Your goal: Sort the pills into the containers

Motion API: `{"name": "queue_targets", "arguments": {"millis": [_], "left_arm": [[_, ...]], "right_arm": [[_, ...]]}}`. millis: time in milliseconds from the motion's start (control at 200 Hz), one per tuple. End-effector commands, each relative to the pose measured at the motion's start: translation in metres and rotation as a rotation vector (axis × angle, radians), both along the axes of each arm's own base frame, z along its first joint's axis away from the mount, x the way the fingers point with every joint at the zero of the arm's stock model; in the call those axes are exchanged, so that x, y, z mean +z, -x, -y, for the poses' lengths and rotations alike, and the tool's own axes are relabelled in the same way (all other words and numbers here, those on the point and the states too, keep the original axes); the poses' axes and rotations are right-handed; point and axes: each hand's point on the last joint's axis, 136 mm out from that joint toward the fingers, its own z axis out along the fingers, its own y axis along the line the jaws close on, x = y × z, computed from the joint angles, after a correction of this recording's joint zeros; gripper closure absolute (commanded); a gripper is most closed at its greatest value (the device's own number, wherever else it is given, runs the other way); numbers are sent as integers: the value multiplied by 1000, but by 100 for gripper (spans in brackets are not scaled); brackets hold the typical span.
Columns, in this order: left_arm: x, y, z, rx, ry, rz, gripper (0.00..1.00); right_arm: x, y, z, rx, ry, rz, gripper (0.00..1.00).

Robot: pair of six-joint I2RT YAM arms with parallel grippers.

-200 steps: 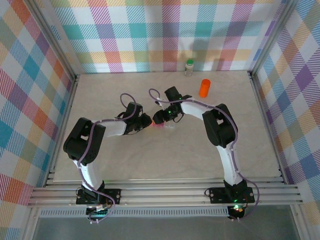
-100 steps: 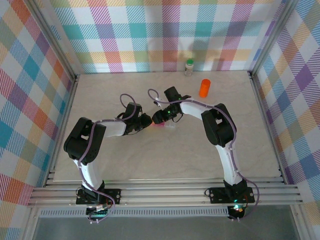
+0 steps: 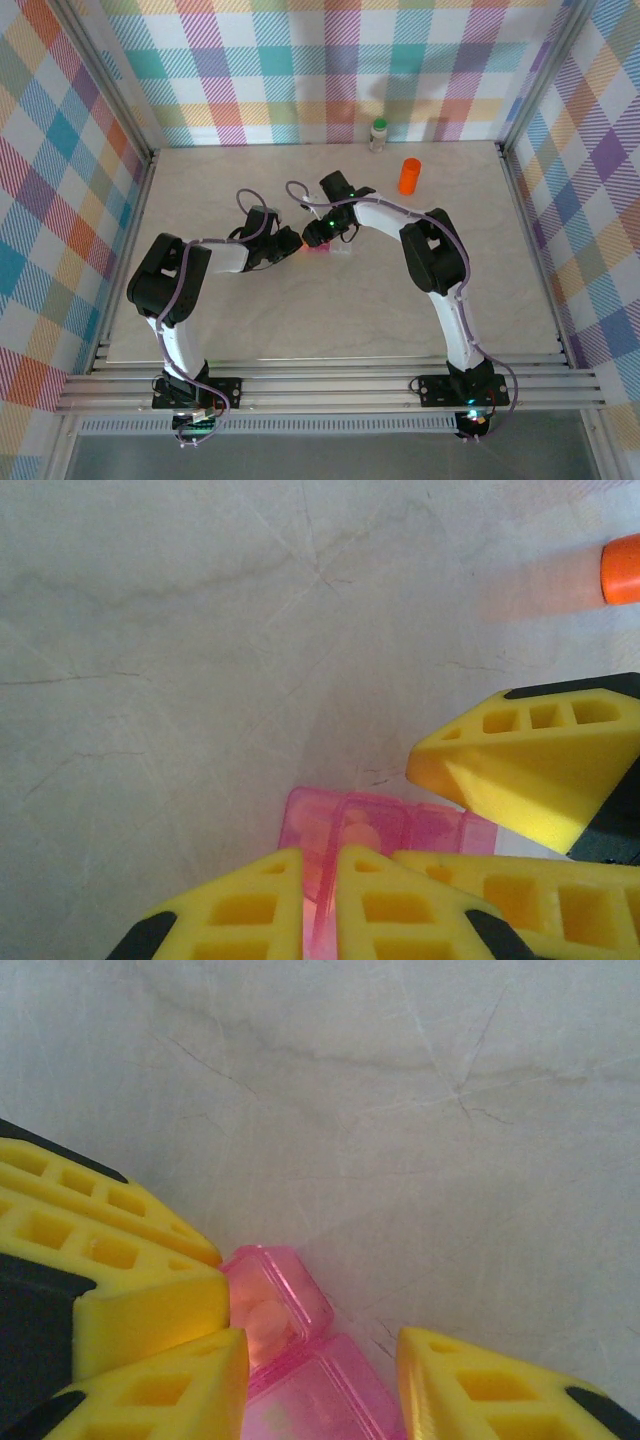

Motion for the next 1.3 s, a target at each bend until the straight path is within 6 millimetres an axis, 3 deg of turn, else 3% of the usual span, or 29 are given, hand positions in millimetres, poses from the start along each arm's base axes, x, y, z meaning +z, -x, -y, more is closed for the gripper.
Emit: {"name": "queue_targets", "arguments": {"millis": [0,160,285,575,680,865,1110,1200,1295], "left_arm": [[-113,125,-54,-47,-301,-495,90],[-113,134,-69,-92,-405,-501,84],[-110,130,-64,-106,-392,-490,80],[-113,139,-61,-90,-369,-494,80],[-94,134,-54,-76,-319,-445,78],[-55,106,-44,-83,-315,-366,76],[-49,93,-40,-64,-312,-353,76],[-29,84,-40,-41,-291,-300,75],[5,70,-40,-15,-286,-206,74]], "right_arm": [[-73,21,50,-24,287,-90,58],[-74,24,53,-12,307,-112,57],[-73,25,53,-13,315,-128,57],[-70,25,56,-48,304,-208,57],[-69,24,57,-54,303,-221,57],[-63,22,52,-69,246,-246,57],[-16,11,35,-125,61,-244,55],[-1,6,32,-124,30,-225,54],[15,-2,32,-132,22,-186,50]]}}
